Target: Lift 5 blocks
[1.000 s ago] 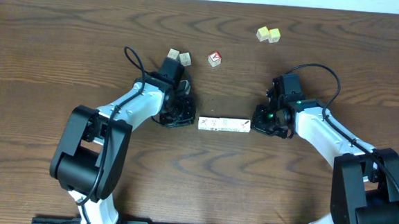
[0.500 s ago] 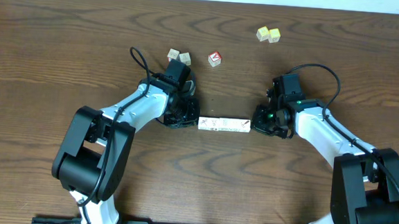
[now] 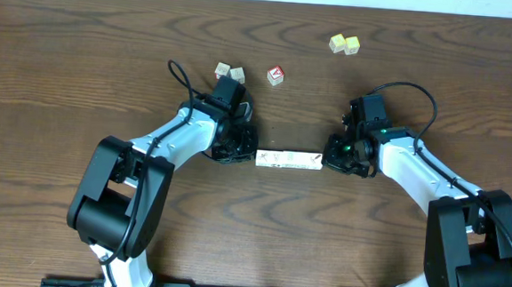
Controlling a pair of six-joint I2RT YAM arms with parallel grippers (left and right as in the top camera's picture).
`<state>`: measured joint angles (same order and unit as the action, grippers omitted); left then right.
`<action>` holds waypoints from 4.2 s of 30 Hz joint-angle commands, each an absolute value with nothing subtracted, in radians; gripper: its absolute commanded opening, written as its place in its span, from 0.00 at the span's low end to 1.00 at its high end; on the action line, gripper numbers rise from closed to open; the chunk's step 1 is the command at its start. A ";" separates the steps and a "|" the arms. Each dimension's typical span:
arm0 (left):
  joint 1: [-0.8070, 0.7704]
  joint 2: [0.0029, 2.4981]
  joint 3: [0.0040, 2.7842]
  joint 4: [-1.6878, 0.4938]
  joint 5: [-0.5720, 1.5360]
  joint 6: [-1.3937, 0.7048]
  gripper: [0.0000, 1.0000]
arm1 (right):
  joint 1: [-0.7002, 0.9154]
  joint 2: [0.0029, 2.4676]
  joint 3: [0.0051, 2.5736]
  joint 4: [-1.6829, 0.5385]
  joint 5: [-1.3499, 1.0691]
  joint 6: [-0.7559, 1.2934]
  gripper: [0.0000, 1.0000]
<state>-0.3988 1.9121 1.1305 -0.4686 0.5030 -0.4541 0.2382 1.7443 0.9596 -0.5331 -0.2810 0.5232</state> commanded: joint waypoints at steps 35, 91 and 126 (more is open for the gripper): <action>-0.422 1.924 1.116 -0.454 0.548 -0.469 0.07 | 0.250 1.753 0.953 -0.522 -0.340 0.494 0.01; -0.422 1.883 1.117 -0.455 0.599 -0.469 0.07 | 0.250 1.752 0.954 -0.506 -0.464 0.462 0.01; -0.422 1.881 1.119 -0.454 0.644 -0.469 0.07 | 0.250 1.727 0.962 -0.512 -0.504 0.447 0.01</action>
